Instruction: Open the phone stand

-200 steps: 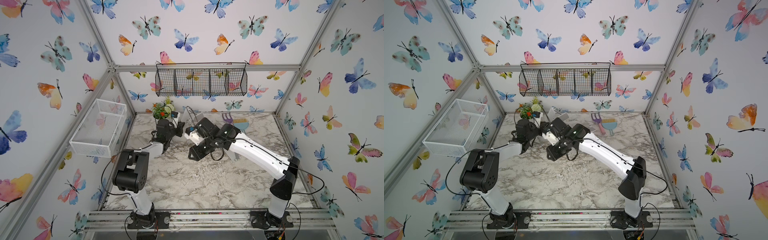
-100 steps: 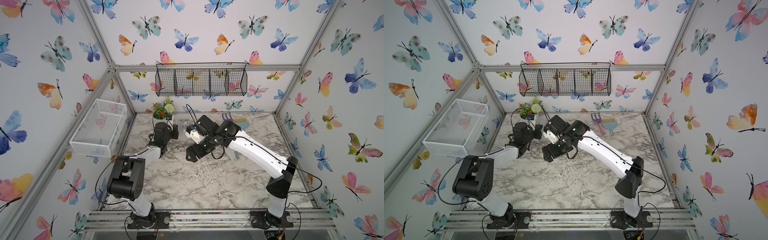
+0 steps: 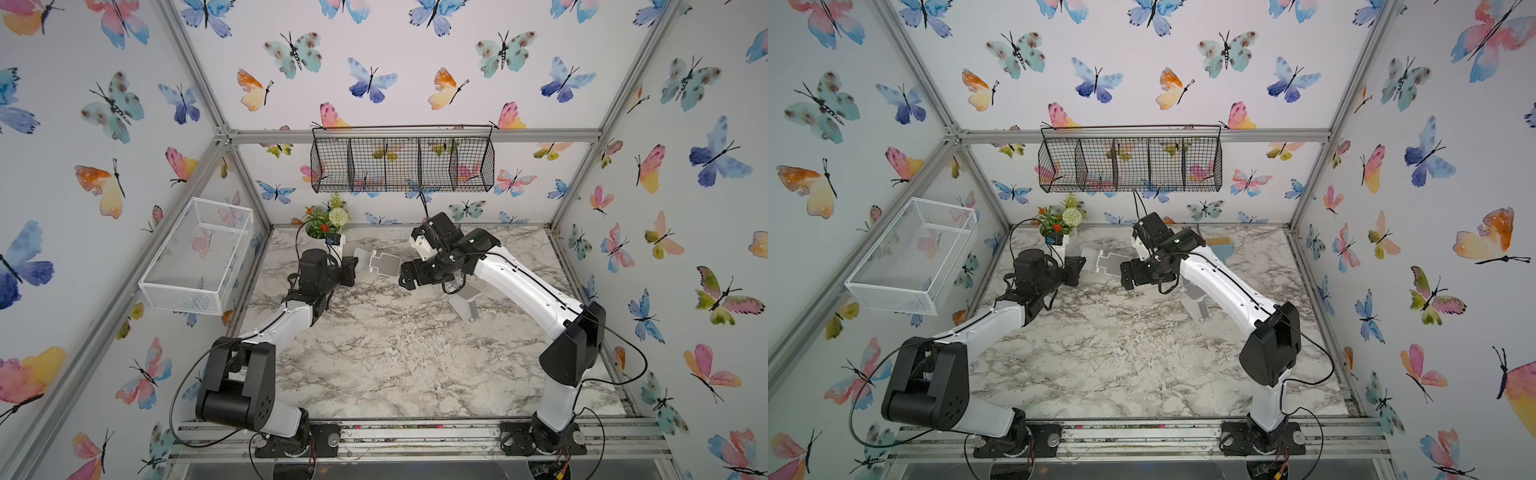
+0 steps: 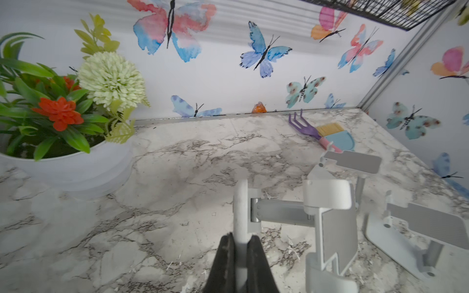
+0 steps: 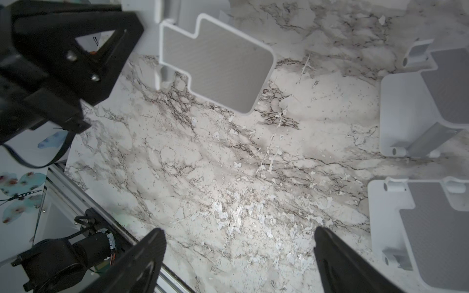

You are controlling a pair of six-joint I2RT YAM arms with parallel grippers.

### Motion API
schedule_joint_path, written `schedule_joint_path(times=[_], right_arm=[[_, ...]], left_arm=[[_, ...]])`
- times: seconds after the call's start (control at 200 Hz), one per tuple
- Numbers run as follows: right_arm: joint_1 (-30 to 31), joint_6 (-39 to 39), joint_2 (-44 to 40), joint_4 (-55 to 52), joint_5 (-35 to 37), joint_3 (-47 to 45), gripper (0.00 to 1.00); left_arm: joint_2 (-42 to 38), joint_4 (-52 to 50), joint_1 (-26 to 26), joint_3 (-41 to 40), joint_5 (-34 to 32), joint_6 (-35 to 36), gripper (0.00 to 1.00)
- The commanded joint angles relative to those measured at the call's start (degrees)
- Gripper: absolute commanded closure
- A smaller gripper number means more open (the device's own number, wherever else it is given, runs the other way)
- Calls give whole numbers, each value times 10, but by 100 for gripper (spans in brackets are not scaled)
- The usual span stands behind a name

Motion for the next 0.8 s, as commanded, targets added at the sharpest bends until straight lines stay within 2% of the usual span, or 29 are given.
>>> schedule_joint_path(times=[0.0, 0.135, 0.235, 0.47, 0.576, 0.796], right_arm=[[-13, -11, -41, 84, -47, -38, 4], [-18, -53, -57, 118, -47, -57, 3], [-14, -91, -56, 106, -27, -45, 2], [57, -184, -39, 66, 90, -32, 1], [97, -211, -30, 60, 177, -35, 2], [134, -235, -8, 54, 260, -32, 2]], left_arm=[[-42, 21, 29, -16, 124, -65, 100], [-55, 24, 49, -29, 194, -108, 100], [-39, -27, 52, -7, 222, -112, 100], [39, -188, 52, 87, 302, -104, 100], [60, -247, 51, 102, 329, -76, 100], [85, -296, 51, 114, 374, -44, 100]])
